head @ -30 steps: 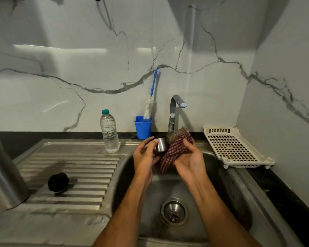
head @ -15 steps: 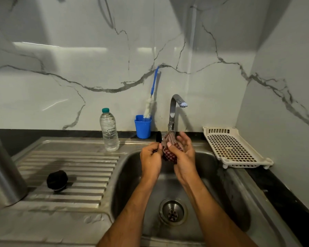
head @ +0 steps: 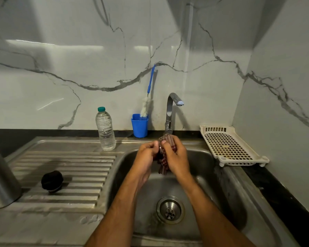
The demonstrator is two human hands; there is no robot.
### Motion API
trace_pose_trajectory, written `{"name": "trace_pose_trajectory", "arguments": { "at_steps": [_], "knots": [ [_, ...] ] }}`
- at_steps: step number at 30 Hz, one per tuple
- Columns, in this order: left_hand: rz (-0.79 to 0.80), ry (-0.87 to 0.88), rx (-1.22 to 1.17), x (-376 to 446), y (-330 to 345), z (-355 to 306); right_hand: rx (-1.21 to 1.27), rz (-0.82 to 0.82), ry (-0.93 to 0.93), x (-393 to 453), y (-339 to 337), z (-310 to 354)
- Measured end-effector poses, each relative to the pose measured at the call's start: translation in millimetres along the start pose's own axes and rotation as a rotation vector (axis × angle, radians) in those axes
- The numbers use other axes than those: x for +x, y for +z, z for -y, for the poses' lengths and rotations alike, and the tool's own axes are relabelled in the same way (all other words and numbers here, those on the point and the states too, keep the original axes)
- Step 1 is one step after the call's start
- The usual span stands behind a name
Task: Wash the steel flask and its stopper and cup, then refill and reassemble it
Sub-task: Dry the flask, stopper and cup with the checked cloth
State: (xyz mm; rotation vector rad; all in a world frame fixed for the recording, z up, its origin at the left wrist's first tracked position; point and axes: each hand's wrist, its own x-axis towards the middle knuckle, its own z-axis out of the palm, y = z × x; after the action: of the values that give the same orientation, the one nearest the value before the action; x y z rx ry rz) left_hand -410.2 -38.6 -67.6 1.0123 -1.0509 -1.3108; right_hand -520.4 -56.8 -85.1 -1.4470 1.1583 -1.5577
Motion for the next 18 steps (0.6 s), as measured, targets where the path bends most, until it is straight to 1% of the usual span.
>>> {"name": "trace_pose_trajectory", "arguments": {
  "at_steps": [2,3,5,7,8,9,10,12,13,14,15,16,18],
  "knots": [
    [-0.034,-0.002,0.026,-1,4,-2,-0.109,0.008,-0.110,-2,3,-5],
    [-0.032,0.031,0.079,-1,7,0,-0.108,-0.015,-0.119,-2,4,-5],
    [0.013,0.168,0.224,-2,10,6,-0.016,-0.073,-0.044,-1,3,3],
    [0.063,0.339,0.427,-2,10,11,0.142,-0.110,0.114,4,-2,9],
    [0.090,0.377,0.496,-1,9,12,0.205,-0.112,0.184,7,-6,10],
    [0.120,0.357,0.505,0,10,11,0.228,-0.112,0.215,7,-9,11],
    [0.132,0.291,0.455,-1,11,8,0.192,-0.113,0.197,6,-10,10],
    [0.125,0.148,0.328,2,12,7,-0.018,-0.116,0.050,2,-9,4],
    [0.100,0.111,0.321,3,11,8,-0.117,-0.118,-0.030,0,-7,3],
    [0.082,0.128,0.362,1,11,6,-0.149,-0.123,-0.066,-2,-5,3],
    [0.067,0.192,0.449,2,9,10,-0.129,-0.119,-0.053,-1,-5,5],
    [0.055,0.293,0.580,1,8,12,-0.028,-0.113,0.042,1,-6,7],
    [0.090,0.487,0.901,2,6,22,0.252,-0.055,0.342,6,-12,16]
  ]
}}
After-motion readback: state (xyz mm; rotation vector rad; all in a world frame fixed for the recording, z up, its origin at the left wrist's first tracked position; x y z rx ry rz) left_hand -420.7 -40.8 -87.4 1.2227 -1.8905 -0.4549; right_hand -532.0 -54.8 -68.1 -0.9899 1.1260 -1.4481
